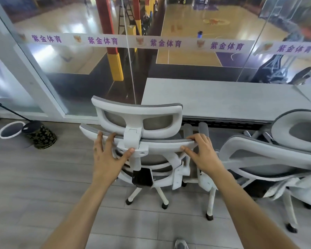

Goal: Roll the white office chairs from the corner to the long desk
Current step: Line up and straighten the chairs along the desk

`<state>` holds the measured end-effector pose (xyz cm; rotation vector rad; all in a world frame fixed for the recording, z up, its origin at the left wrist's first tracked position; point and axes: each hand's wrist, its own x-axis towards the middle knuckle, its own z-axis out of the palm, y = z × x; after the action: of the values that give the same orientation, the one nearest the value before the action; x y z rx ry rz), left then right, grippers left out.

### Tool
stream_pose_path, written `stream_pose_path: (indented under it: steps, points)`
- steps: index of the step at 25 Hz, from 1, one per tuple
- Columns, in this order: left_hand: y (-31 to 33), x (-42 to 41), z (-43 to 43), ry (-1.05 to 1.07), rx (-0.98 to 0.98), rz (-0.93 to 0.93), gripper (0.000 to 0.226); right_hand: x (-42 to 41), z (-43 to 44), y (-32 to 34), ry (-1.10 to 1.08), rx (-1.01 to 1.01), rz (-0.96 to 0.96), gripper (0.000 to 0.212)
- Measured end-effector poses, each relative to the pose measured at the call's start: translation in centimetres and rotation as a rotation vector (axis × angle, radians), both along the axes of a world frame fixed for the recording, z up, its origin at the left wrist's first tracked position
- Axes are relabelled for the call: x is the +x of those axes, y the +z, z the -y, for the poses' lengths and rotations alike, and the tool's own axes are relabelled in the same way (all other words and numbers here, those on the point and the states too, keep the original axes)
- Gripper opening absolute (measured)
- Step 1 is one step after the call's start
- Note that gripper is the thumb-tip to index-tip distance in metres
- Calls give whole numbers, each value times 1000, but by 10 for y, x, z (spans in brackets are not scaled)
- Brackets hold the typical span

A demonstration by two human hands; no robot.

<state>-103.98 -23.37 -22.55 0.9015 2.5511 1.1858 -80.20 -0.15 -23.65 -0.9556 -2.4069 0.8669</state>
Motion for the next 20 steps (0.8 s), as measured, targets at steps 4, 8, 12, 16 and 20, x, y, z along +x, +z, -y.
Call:
stream_pose_path:
  steps: [4,8,12,16,20]
  points:
    - [-1,7,-6,6,11,31,89,1,-10,3,13,-16,3,41]
    - [2,7,-12,-12,-21,31,94,2,-15,0,6,-8,-9,40]
    - [5,8,-12,-6,-63,51,95,0,-13,-1,-5,-6,-23,42]
    - [6,23,-10,-13,-5,63,84,6,4,-12,-100,57,-7,52]
    - [-3,38,1,-6,36,-39,77,18,23,-16,-226,18,49,60]
